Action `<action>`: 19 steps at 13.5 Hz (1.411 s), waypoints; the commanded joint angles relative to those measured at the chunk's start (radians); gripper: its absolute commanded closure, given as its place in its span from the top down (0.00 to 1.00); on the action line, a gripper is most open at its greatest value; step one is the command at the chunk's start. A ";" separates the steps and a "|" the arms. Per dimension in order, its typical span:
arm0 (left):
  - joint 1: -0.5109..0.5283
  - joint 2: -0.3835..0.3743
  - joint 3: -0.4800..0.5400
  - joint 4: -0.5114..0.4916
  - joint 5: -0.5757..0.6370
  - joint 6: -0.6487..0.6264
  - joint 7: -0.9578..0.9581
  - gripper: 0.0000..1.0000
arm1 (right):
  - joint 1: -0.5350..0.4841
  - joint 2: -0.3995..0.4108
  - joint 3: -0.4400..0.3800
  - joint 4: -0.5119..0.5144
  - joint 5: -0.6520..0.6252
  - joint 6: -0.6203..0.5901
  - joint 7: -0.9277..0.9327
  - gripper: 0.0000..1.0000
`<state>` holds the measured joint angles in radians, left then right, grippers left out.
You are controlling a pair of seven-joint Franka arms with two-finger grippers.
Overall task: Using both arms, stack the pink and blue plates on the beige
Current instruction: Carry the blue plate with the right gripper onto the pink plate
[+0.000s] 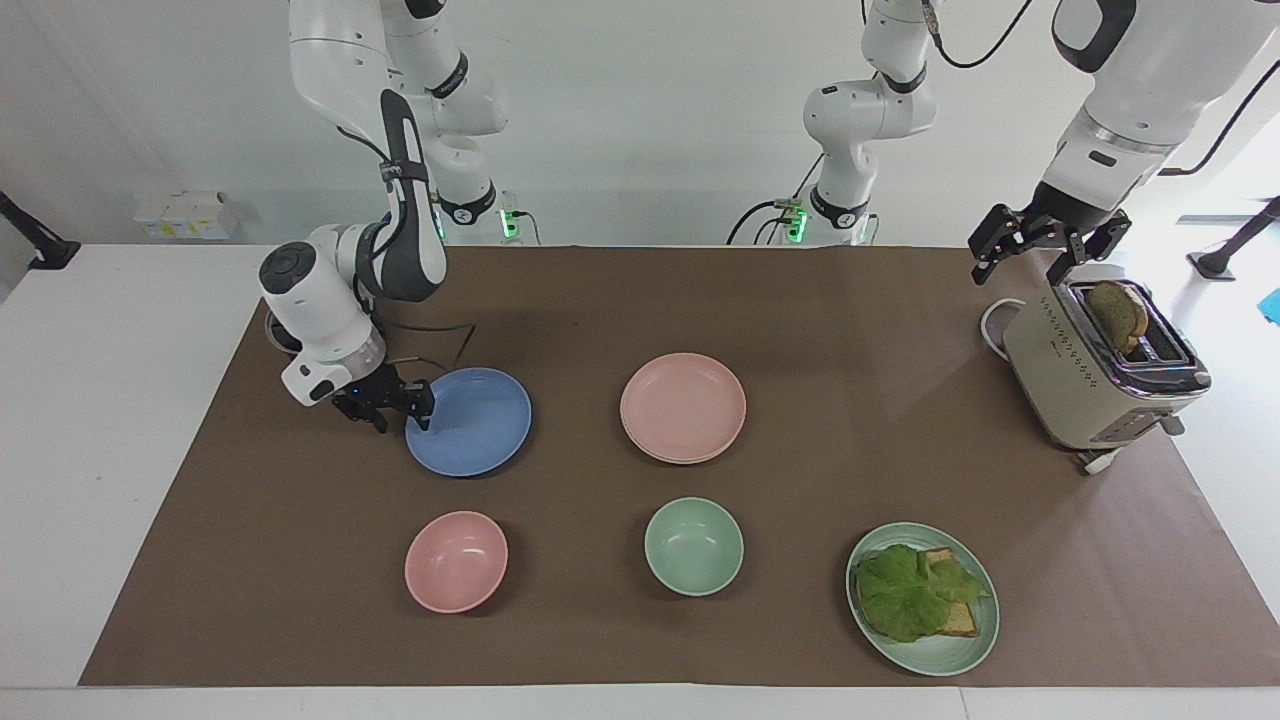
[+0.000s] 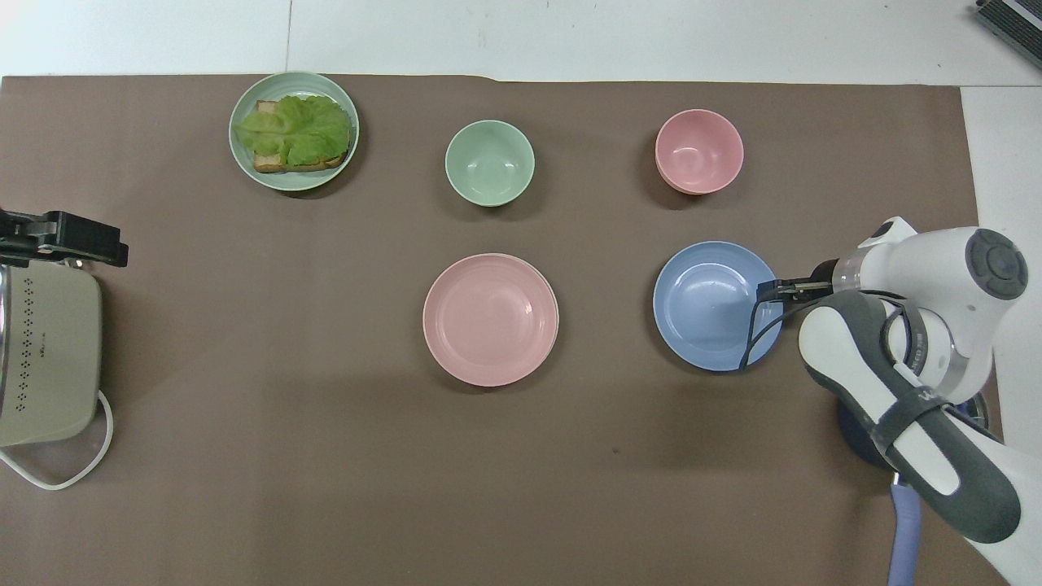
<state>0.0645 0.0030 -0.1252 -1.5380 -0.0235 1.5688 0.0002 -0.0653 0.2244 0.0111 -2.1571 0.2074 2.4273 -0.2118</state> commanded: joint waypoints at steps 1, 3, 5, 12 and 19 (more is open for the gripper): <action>0.003 -0.006 -0.004 -0.002 0.011 -0.015 0.007 1.00 | -0.010 -0.010 0.003 -0.021 0.055 0.018 -0.072 0.57; 0.003 -0.006 -0.004 -0.002 0.011 -0.015 0.007 1.00 | -0.008 -0.010 0.003 -0.024 0.081 0.015 -0.075 0.40; 0.003 -0.006 -0.004 -0.002 0.011 -0.015 0.007 1.00 | -0.008 -0.011 0.004 -0.026 0.105 0.009 -0.075 0.05; 0.003 -0.006 -0.004 -0.002 0.011 -0.015 0.007 1.00 | -0.005 -0.051 0.006 -0.013 0.107 -0.031 -0.112 0.00; 0.003 -0.006 -0.004 -0.002 0.011 -0.015 0.007 1.00 | 0.119 -0.161 0.024 0.029 0.237 -0.168 -0.007 0.00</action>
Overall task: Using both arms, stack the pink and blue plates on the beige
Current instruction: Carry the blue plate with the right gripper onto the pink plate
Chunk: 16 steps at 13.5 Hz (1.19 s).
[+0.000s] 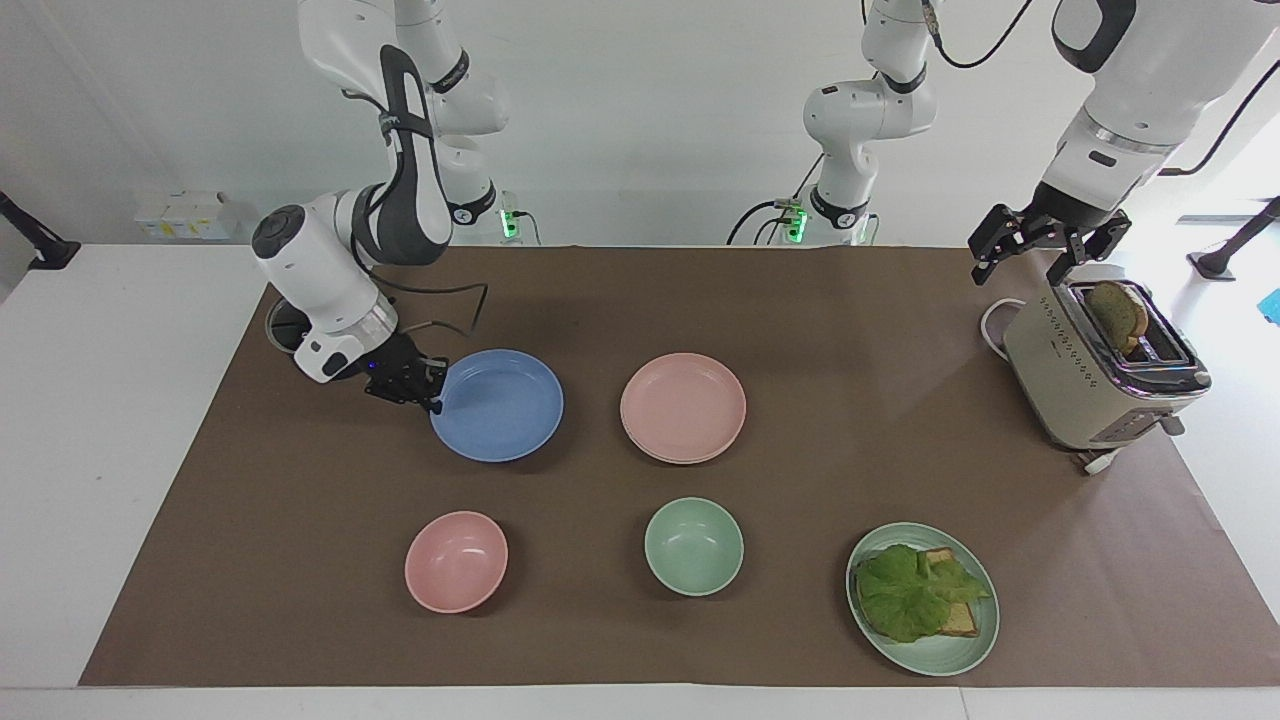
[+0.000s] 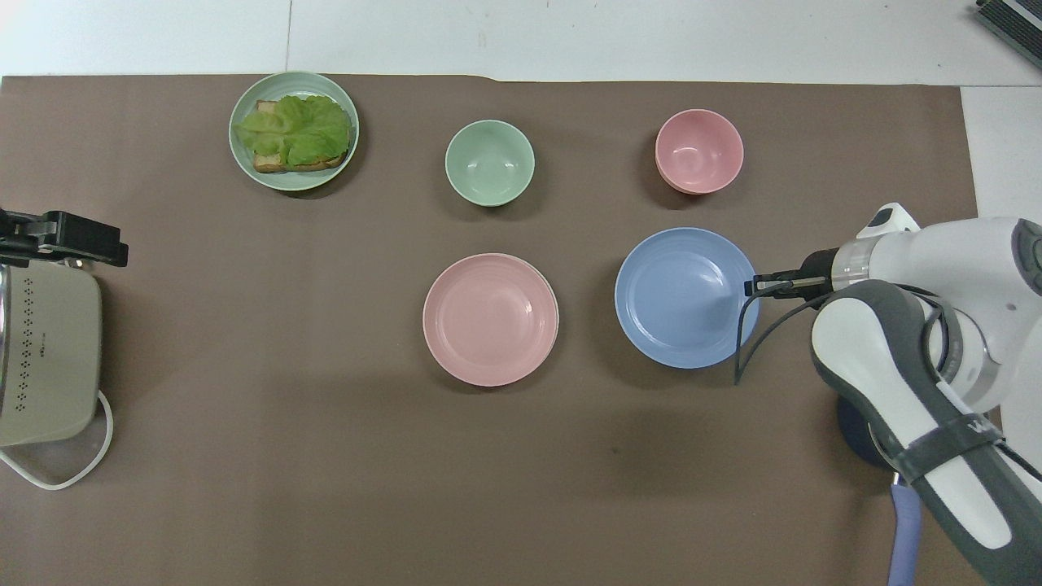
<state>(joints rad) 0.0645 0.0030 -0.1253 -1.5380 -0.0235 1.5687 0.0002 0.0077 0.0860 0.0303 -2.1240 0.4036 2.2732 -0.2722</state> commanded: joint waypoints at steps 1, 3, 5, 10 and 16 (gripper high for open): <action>0.003 -0.006 -0.004 -0.002 0.011 -0.015 0.007 1.00 | 0.098 -0.022 0.005 -0.002 0.040 0.003 0.130 0.00; 0.003 -0.006 -0.004 -0.002 0.011 -0.015 0.007 1.00 | 0.175 -0.015 0.005 -0.001 0.028 0.064 0.259 0.00; 0.003 -0.006 -0.004 -0.002 0.010 -0.015 0.007 1.00 | 0.251 0.011 0.005 -0.002 0.029 0.107 0.324 0.00; 0.003 -0.006 -0.004 -0.002 0.011 -0.015 0.007 1.00 | 0.373 0.072 0.005 0.016 0.027 0.201 0.539 0.00; 0.003 -0.006 -0.004 -0.002 0.011 -0.015 0.007 1.00 | 0.459 0.150 0.005 0.047 0.040 0.262 0.674 0.00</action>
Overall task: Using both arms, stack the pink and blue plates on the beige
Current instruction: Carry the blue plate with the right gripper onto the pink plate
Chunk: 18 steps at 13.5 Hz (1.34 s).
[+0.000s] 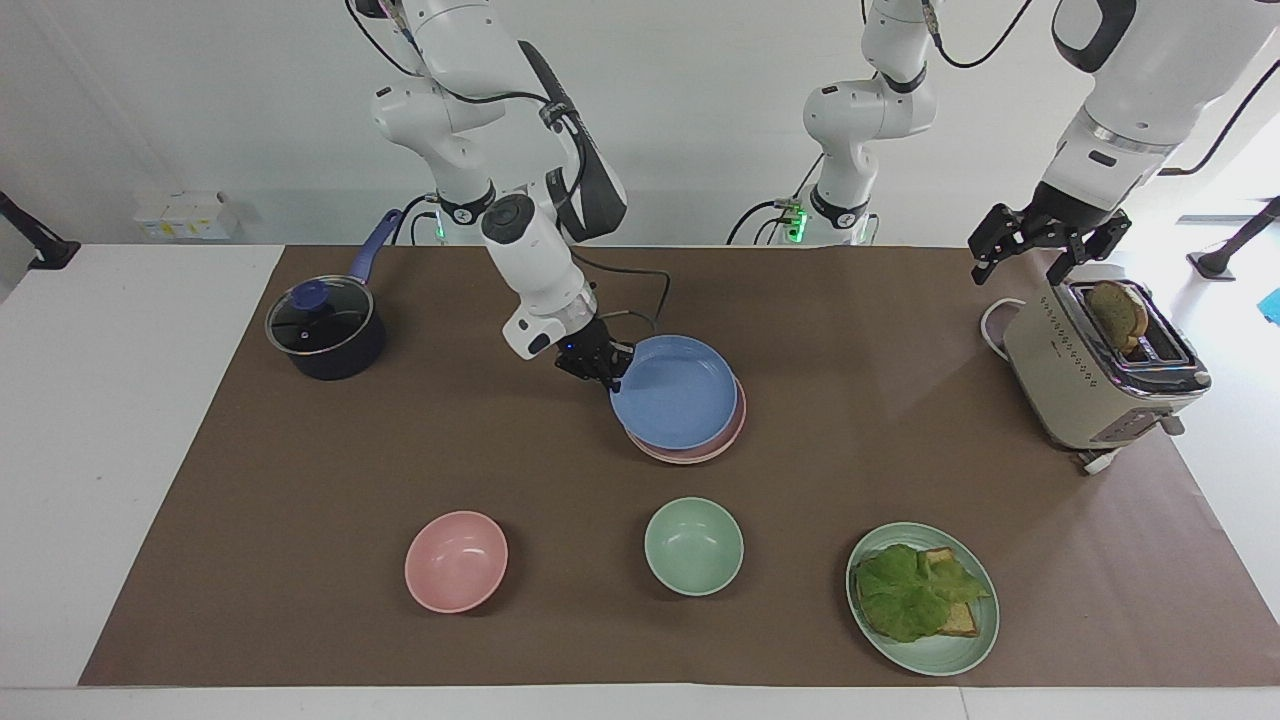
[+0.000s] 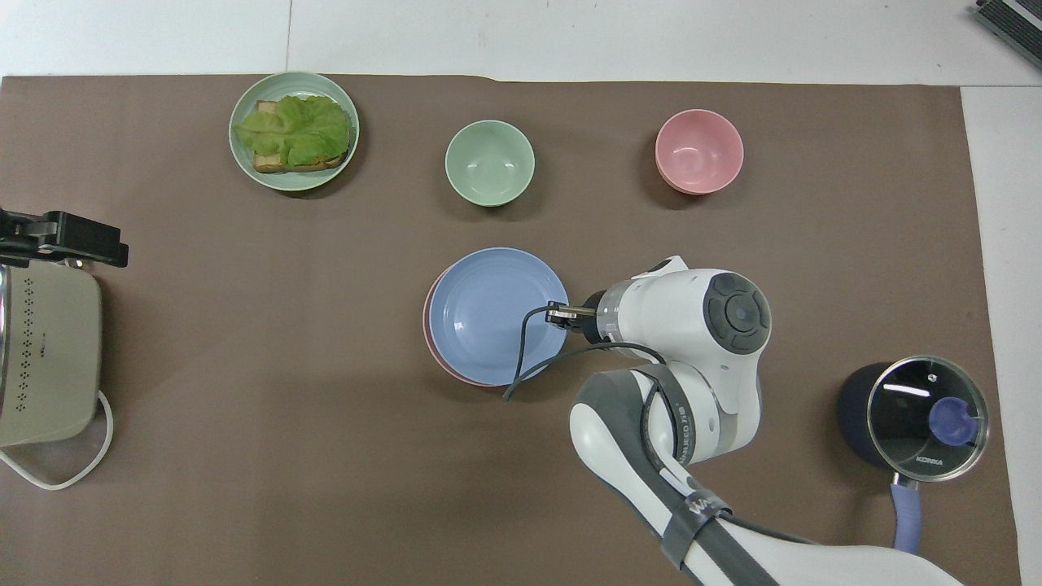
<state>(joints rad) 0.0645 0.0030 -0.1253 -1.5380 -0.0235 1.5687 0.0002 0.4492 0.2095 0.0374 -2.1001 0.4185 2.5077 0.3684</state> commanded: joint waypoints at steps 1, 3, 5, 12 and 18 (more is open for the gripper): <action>0.003 -0.006 -0.004 -0.002 0.010 -0.015 0.007 1.00 | 0.022 0.031 -0.002 0.023 0.023 0.030 0.037 0.00; 0.003 -0.006 -0.004 -0.002 0.011 -0.015 0.007 1.00 | 0.023 0.044 -0.002 0.026 0.023 0.037 0.034 0.00; 0.003 -0.006 -0.004 -0.002 0.011 -0.015 0.007 1.00 | 0.025 0.050 -0.002 0.025 0.023 0.042 0.029 0.00; 0.003 -0.006 -0.004 -0.002 0.010 -0.015 0.007 1.00 | 0.031 0.048 -0.002 0.040 0.023 0.025 0.043 1.00; 0.003 -0.006 -0.004 -0.002 0.011 -0.015 0.007 1.00 | -0.022 -0.057 -0.019 0.071 -0.091 -0.148 0.084 1.00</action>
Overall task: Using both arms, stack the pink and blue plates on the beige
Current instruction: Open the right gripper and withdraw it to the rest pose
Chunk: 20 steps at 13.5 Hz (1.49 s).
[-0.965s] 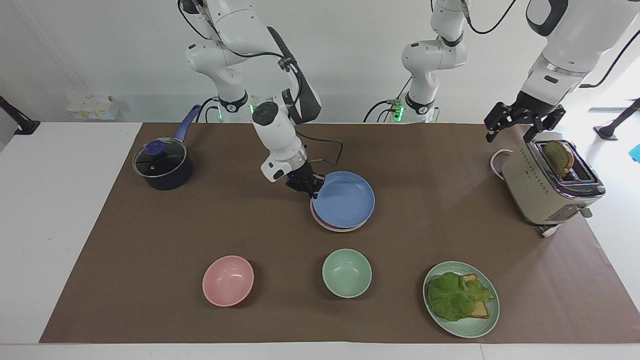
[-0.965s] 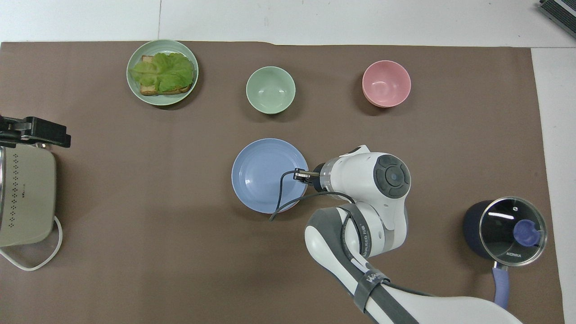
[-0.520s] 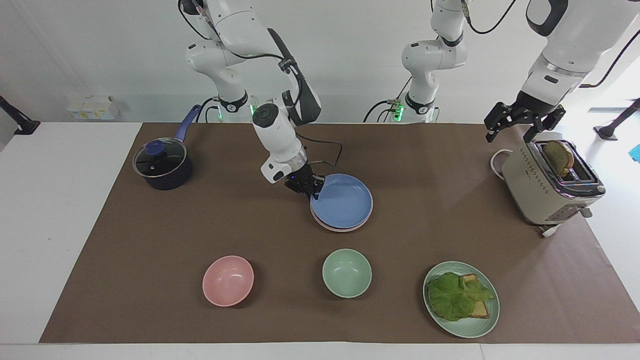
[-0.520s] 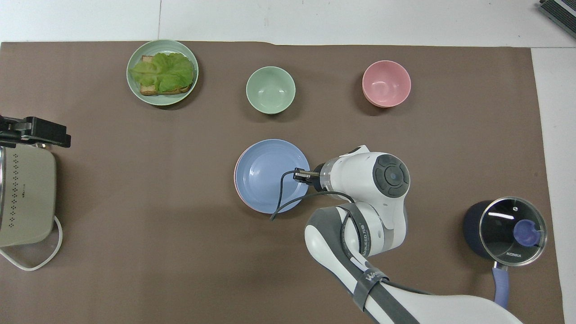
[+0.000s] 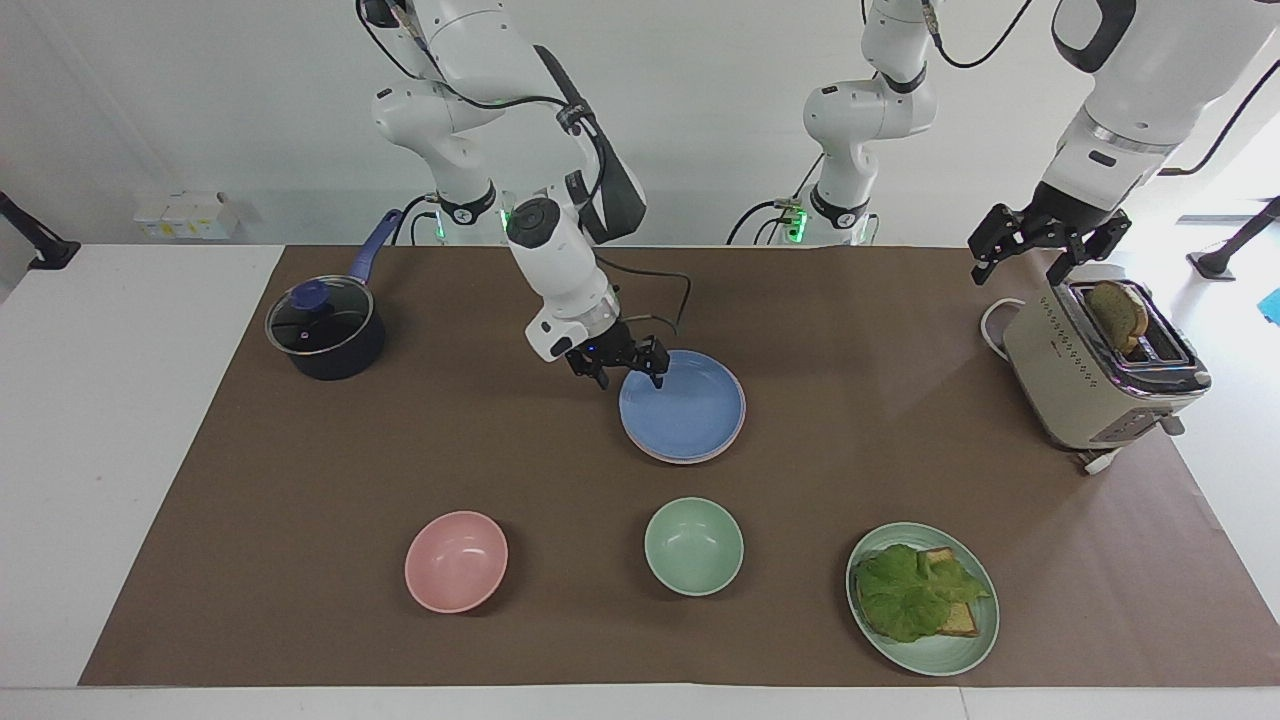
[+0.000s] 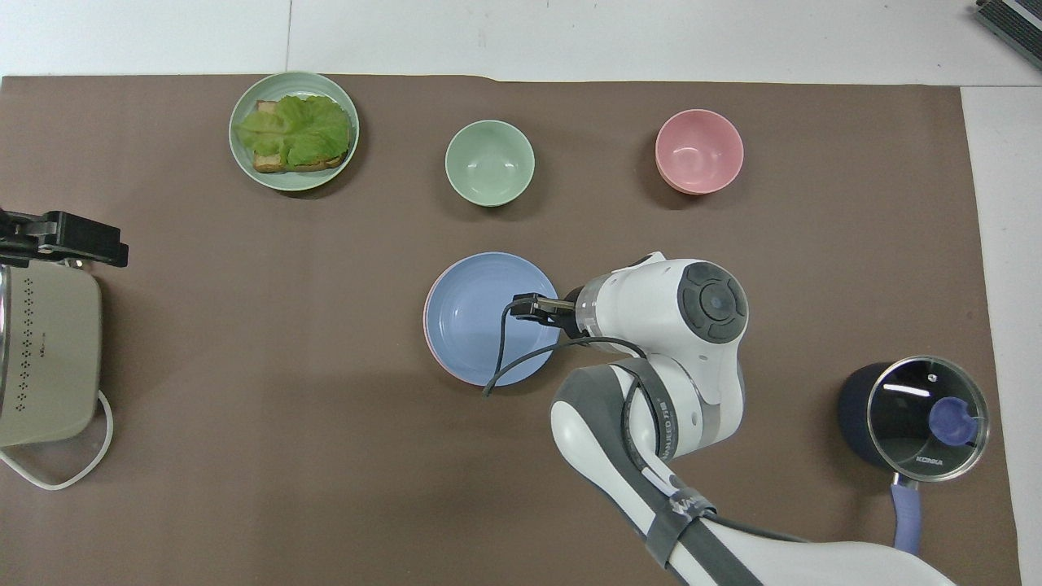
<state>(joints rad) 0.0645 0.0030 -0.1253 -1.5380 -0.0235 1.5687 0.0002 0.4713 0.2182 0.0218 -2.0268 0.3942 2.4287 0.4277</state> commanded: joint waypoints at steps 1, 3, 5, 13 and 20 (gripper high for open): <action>0.003 -0.006 -0.004 -0.002 0.011 -0.015 0.007 1.00 | -0.083 -0.100 -0.002 -0.003 -0.148 -0.118 0.023 1.00; 0.003 -0.006 -0.004 -0.002 0.011 -0.015 0.007 1.00 | -0.156 -0.172 0.000 -0.003 -0.297 -0.216 0.013 1.00; 0.003 -0.006 -0.004 -0.002 0.010 -0.015 0.007 1.00 | -0.244 -0.230 0.000 0.002 -0.336 -0.285 -0.026 1.00; 0.003 -0.006 -0.004 -0.002 0.011 -0.015 0.007 1.00 | -0.479 -0.286 0.000 0.327 -0.423 -0.689 -0.179 1.00; 0.003 -0.006 -0.004 -0.002 0.011 -0.015 0.007 1.00 | -0.482 -0.223 0.001 0.511 -0.446 -0.852 -0.242 1.00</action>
<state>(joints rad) 0.0645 0.0030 -0.1254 -1.5380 -0.0235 1.5686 0.0002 0.0013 -0.0473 0.0126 -1.5833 -0.0291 1.6103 0.2251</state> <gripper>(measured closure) 0.000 0.000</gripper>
